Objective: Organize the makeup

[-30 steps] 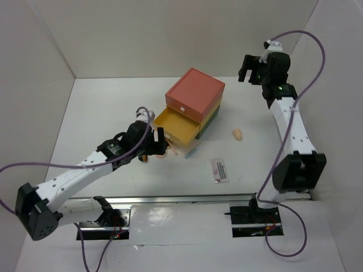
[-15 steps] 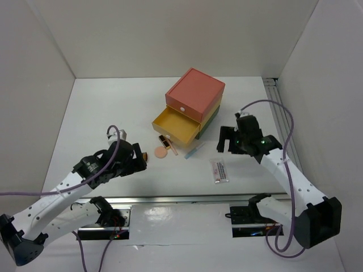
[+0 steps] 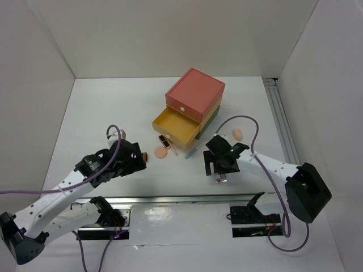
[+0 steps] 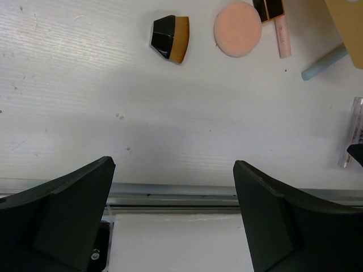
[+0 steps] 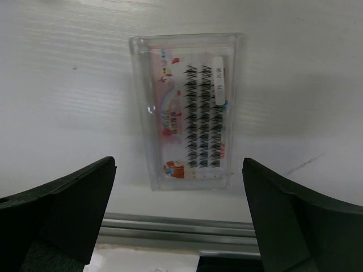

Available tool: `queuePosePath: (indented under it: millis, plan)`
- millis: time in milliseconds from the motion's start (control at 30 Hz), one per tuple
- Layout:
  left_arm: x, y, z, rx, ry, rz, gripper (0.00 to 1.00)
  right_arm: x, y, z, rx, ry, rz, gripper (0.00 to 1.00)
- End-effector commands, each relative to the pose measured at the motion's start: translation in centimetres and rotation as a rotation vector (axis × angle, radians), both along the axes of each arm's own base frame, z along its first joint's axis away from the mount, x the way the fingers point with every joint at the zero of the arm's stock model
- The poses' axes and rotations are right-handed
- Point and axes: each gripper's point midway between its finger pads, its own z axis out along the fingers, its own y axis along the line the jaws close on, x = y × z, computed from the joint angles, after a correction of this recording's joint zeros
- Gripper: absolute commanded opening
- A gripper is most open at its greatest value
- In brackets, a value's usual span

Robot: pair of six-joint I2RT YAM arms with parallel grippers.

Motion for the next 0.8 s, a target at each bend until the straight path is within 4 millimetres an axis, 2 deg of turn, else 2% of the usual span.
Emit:
queuePosePath:
  millis: [0,167,267,300,367,400,433,500,600,700,733,767]
  plan:
    - [0.7,-0.3,1.2,-0.038,-0.032,0.026,1.0,1.2,-0.3,-1.2,-0.037,-0.054,-0.026,1.0]
    - [0.8,-0.5,1.6,-0.052,-0.048,0.025,1.0,1.2,0.5,-2.8,-0.013,-0.026,0.017,1.0]
    - [0.8,-0.4,1.8,-0.052,-0.058,0.017,1.0,1.4,0.6,-3.2,0.001,-0.024,0.013,0.92]
    - [0.8,-0.4,1.8,-0.052,-0.058,0.017,1.0,1.4,0.6,-3.4,0.005,-0.029,0.013,0.75]
    - [0.8,-0.4,1.8,-0.052,-0.058,0.017,1.0,1.4,0.7,-3.4,0.006,-0.024,0.03,0.57]
    - [0.7,-0.4,2.0,-0.058,-0.065,0.017,1.0,1.7,0.9,-3.1,0.009,-0.035,0.041,0.41]
    - [0.7,-0.4,2.0,-0.058,-0.065,0.017,1.0,1.9,1.1,-2.7,0.012,-0.039,0.041,0.4]
    - [0.8,-0.4,1.8,-0.058,-0.065,0.017,1.0,2.3,1.1,-1.3,0.017,-0.069,0.047,0.28]
    - [0.8,-0.4,1.6,-0.063,-0.071,0.017,1.0,2.9,3.0,2.8,0.073,-0.147,0.12,0.26]
    - [0.7,-0.5,1.5,-0.073,-0.072,0.012,1.0,3.1,6.4,9.3,0.181,-0.28,0.253,0.26]
    - [0.5,-0.4,1.1,-0.066,-0.064,0.012,1.0,3.7,8.1,12.5,0.25,-0.35,0.298,0.26]
    - [0.7,-0.5,1.2,-0.072,-0.071,0.012,1.0,2.9,9.9,14.3,0.305,-0.376,0.41,0.26]
